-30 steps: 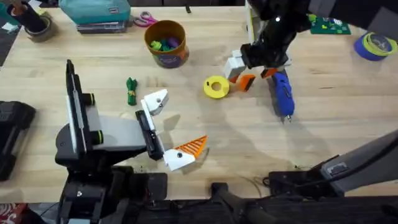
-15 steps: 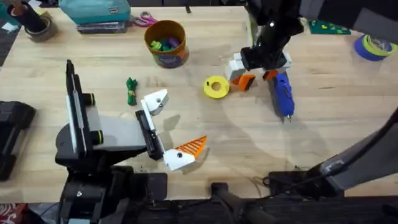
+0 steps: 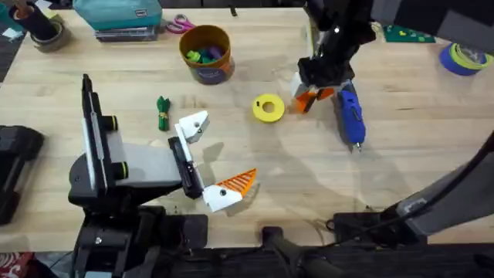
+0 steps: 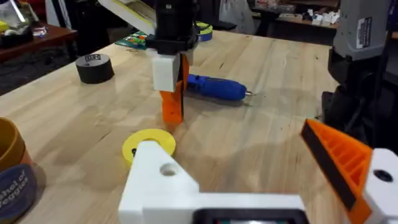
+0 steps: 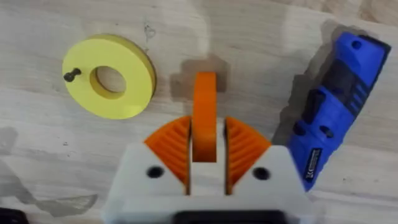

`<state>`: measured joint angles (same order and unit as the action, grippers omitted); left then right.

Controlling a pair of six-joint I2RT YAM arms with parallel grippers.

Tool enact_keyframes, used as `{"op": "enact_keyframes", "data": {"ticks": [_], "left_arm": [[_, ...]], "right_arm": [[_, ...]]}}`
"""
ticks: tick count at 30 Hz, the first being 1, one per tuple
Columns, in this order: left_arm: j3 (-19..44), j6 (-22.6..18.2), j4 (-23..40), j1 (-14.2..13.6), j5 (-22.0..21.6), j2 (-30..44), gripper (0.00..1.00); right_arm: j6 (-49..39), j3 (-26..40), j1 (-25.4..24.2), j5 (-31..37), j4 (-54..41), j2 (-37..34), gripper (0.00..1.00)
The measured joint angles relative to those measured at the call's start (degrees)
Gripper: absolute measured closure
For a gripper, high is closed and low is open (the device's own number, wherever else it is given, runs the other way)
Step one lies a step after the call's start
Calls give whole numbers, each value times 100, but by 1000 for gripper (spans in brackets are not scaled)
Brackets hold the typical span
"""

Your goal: Pick up the gripper from the table and insert it into the empty holder that is missing its gripper. Then pick up a screw, insert it into the mounting hole, and use the screwdriver to tighten it. Finally, clean up the table by picking up the vegetable and placing it into the bucket.

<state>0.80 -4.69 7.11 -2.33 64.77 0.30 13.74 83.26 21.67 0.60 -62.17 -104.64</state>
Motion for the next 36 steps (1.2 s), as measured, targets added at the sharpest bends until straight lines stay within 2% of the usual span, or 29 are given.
{"op": "enact_keyframes", "data": {"ticks": [3, 5, 20, 29, 36], "left_arm": [[0, 2, 0, 0, 0, 2, 15], [0, 2, 0, 0, 0, 1, 15], [0, 2, 0, 0, 0, 2, 15], [0, 2, -2, 0, 0, 2, 15], [0, 2, 0, 0, 0, 2, 15]], "right_arm": [[17, 0, 0, 2, 2, 0, 892], [37, 0, 0, 3, 6, 0, 982], [41, -18, 0, 2, -4, 138, 990], [43, -31, 0, 2, -24, 1473, 990], [41, -31, 0, -1, 59, 2168, 990]]}}
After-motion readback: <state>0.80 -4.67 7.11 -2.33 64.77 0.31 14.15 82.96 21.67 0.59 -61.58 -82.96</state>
